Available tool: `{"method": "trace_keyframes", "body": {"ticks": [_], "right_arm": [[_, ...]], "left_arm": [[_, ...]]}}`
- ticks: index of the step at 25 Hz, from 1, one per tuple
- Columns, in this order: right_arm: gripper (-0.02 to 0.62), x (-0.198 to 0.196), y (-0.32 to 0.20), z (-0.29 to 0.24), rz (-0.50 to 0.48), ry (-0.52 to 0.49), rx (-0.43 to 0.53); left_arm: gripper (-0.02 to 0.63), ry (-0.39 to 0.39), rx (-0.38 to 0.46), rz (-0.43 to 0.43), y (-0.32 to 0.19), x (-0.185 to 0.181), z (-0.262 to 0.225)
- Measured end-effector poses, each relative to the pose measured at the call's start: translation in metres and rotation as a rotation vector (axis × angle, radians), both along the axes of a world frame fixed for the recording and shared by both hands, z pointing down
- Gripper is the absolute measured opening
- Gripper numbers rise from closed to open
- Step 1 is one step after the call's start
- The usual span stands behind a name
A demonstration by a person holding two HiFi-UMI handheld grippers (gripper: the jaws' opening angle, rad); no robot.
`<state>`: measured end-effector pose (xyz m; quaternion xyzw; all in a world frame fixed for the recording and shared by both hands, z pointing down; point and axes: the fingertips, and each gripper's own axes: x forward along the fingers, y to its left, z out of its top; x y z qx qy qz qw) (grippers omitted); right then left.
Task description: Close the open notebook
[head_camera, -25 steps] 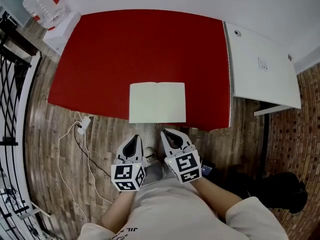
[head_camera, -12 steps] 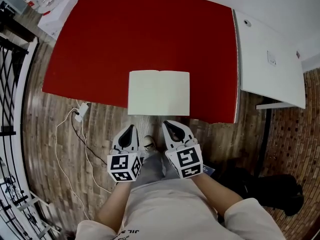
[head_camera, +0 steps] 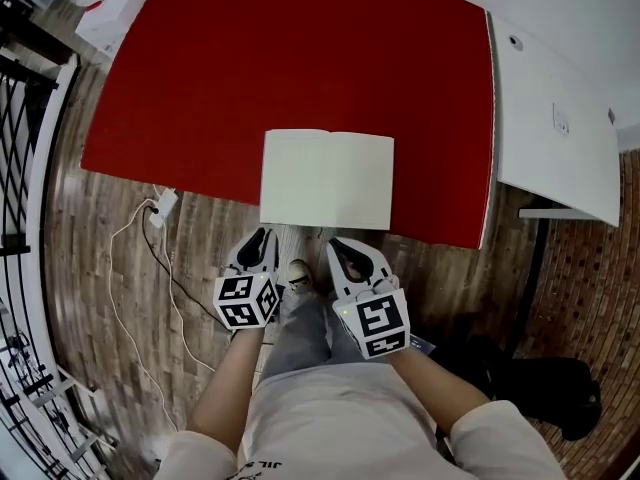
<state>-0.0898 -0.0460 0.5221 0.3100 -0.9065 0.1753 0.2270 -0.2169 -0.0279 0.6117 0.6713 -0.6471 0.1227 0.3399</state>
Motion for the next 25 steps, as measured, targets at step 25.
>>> {"method": "trace_keyframes", "body": {"ticks": [25], "right_arm": [[0.006, -0.004, 0.021, 0.015, -0.044, 0.008, -0.048]], "left_arm": [[0.129, 0.484, -0.068, -0.222, -0.019, -0.026, 0.068]]}}
